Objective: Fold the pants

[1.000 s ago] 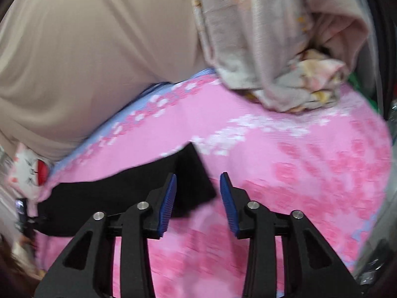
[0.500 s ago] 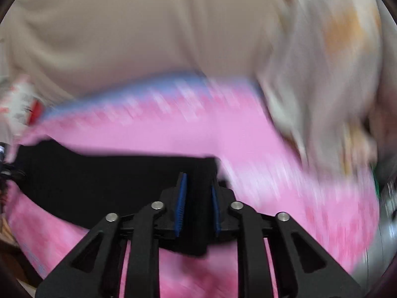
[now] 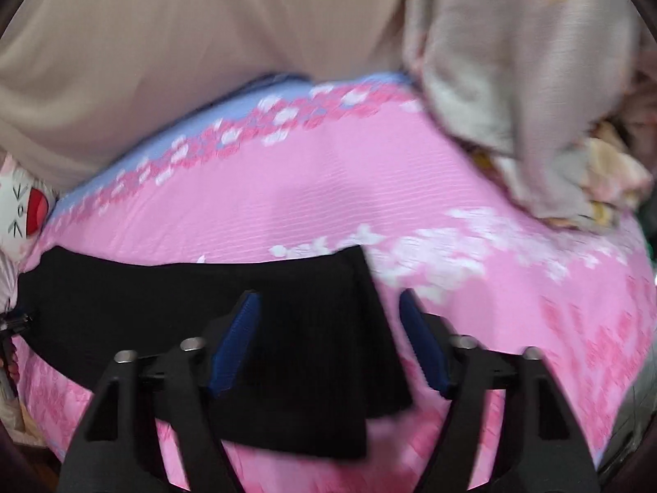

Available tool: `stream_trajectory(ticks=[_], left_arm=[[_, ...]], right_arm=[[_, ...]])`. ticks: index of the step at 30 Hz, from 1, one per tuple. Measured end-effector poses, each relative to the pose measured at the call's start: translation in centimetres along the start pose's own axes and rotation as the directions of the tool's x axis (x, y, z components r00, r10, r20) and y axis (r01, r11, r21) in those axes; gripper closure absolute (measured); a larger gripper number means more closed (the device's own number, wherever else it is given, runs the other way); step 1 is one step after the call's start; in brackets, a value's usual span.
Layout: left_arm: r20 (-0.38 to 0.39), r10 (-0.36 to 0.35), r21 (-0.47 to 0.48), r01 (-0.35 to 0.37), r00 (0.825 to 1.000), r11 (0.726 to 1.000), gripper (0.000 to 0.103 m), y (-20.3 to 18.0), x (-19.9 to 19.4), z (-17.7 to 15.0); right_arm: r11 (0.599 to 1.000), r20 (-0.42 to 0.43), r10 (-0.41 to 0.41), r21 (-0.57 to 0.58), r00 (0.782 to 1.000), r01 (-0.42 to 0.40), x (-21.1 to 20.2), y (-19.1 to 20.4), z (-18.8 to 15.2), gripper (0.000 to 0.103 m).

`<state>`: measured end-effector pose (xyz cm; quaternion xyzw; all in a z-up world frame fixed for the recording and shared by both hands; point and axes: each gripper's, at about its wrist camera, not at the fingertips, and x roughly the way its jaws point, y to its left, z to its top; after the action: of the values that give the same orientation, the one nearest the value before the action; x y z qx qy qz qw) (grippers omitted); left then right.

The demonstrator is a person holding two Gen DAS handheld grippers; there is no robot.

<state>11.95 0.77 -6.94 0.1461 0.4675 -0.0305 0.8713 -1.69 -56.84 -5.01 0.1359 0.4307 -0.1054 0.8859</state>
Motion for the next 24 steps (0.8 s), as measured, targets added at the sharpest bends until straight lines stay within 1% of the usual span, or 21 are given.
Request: stream_trajectory(ticks=[1, 3, 5, 6, 7, 8, 9, 10, 11, 13, 14, 15, 16, 17, 18, 19, 20, 21, 22, 23, 24], left_arm=[[-0.001, -0.003, -0.004, 0.003, 1.000, 1.000, 0.017, 0.1, 0.0, 0.1], [0.005, -0.007, -0.013, 0.008, 1.000, 1.000, 0.017, 0.4, -0.5, 0.2], [0.022, -0.010, -0.010, 0.011, 1.000, 1.000, 0.017, 0.5, -1.1, 0.2], [0.033, -0.011, -0.005, 0.011, 0.999, 1.000, 0.017, 0.4, -1.4, 0.3], [0.037, -0.015, 0.000, 0.015, 0.999, 1.000, 0.017, 0.4, -1.5, 0.3], [0.035, -0.023, 0.008, 0.022, 0.999, 1.000, 0.017, 0.3, -1.3, 0.3], [0.027, -0.022, 0.014, 0.021, 0.999, 1.000, 0.017, 0.1, -1.0, 0.3], [0.014, -0.015, 0.019, 0.015, 1.000, 1.000, 0.017, 0.0, -0.6, 0.2], [-0.001, -0.010, 0.022, 0.010, 1.000, 1.000, 0.017, 0.0, -0.1, 0.0], [0.000, -0.027, 0.007, 0.027, 1.000, 1.000, 0.016, 0.2, 0.1, -0.3], [-0.003, -0.033, 0.005, 0.033, 0.999, 0.999, 0.016, 0.3, 0.1, -0.2], [-0.004, -0.034, 0.007, 0.034, 0.999, 0.999, 0.016, 0.3, 0.1, -0.2], [-0.004, -0.033, 0.009, 0.033, 0.999, 0.999, 0.016, 0.3, 0.1, -0.1], [-0.004, -0.033, 0.010, 0.033, 0.999, 0.999, 0.016, 0.4, 0.2, 0.0], [-0.002, -0.031, 0.012, 0.031, 1.000, 0.999, 0.016, 0.4, 0.2, 0.1], [0.000, -0.031, 0.013, 0.031, 1.000, 0.999, 0.016, 0.4, 0.2, 0.1], [0.001, -0.033, 0.013, 0.033, 0.999, 0.999, 0.016, 0.4, 0.2, 0.1], [0.000, -0.042, 0.009, 0.042, 0.999, 0.999, 0.016, 0.6, 0.3, 0.0], [-0.002, -0.050, 0.005, 0.050, 0.999, 0.999, 0.016, 0.9, 0.3, -0.1], [-0.004, -0.057, 0.001, 0.057, 0.998, 0.998, 0.015, 1.2, 0.4, -0.1], [-0.006, -0.053, -0.005, 0.053, 0.999, 0.999, 0.015, 1.8, 0.3, -0.2]], right_arm=[[0.996, 0.032, -0.062, -0.058, 0.998, 0.064, 0.1, 1.3, 0.6, 0.095], [0.989, 0.156, -0.094, -0.100, 0.983, 0.110, -2.0, 2.6, 1.4, 0.095], [0.986, 0.261, -0.119, -0.086, 0.958, 0.145, -4.4, 2.4, 2.2, 0.095], [0.982, 0.254, -0.143, -0.087, 0.957, 0.170, -4.1, 1.8, 2.2, 0.095], [0.980, 0.199, -0.158, -0.085, 0.967, 0.178, -2.7, 0.9, 2.2, 0.092], [0.981, 0.097, -0.174, -0.066, 0.980, 0.181, -0.3, -0.3, 1.7, 0.092], [0.971, 0.039, -0.232, -0.056, 0.972, 0.234, 1.1, -1.0, 1.1, 0.093], [0.959, 0.023, -0.276, -0.052, 0.961, 0.277, 1.6, -1.3, 0.5, 0.090], [0.962, 0.061, -0.271, -0.013, 0.961, 0.273, 0.6, -1.5, -0.1, 0.090], [0.971, 0.147, -0.238, 0.072, 0.960, 0.229, -2.1, -1.6, -0.7, 0.090], [0.975, 0.182, -0.212, 0.099, 0.960, 0.197, -3.5, -1.1, -1.0, 0.087], [0.982, 0.209, -0.176, 0.103, 0.962, 0.158, -4.5, -0.3, -1.1, 0.087], [0.990, 0.224, -0.122, 0.097, 0.967, 0.102, -5.1, 0.6, -1.3, 0.087], [0.997, 0.214, -0.033, 0.078, 0.976, 0.017, -5.2, 1.9, -1.6, 0.087], [0.997, 0.188, 0.019, 0.064, 0.982, -0.032, -4.9, 2.7, -1.9, 0.088], [0.997, 0.151, 0.047, 0.057, 0.987, -0.056, -4.1, 3.5, -2.3, 0.088], [0.998, 0.093, 0.025, 0.051, 0.995, -0.030, -2.7, 4.1, -2.9, 0.088], [0.999, 0.039, -0.028, 0.041, 0.999, 0.027, -1.3, 4.3, -3.6, 0.088], [0.997, 0.002, -0.072, 0.032, 0.997, 0.072, -0.2, 4.3, -4.2, 0.088], [0.996, 0.040, -0.079, 0.049, 0.996, 0.077, -0.9, 4.4, -4.4, 0.086], [0.993, 0.028, -0.104, 0.066, 0.994, 0.102, -1.2, 4.5, -4.2, 0.085]])
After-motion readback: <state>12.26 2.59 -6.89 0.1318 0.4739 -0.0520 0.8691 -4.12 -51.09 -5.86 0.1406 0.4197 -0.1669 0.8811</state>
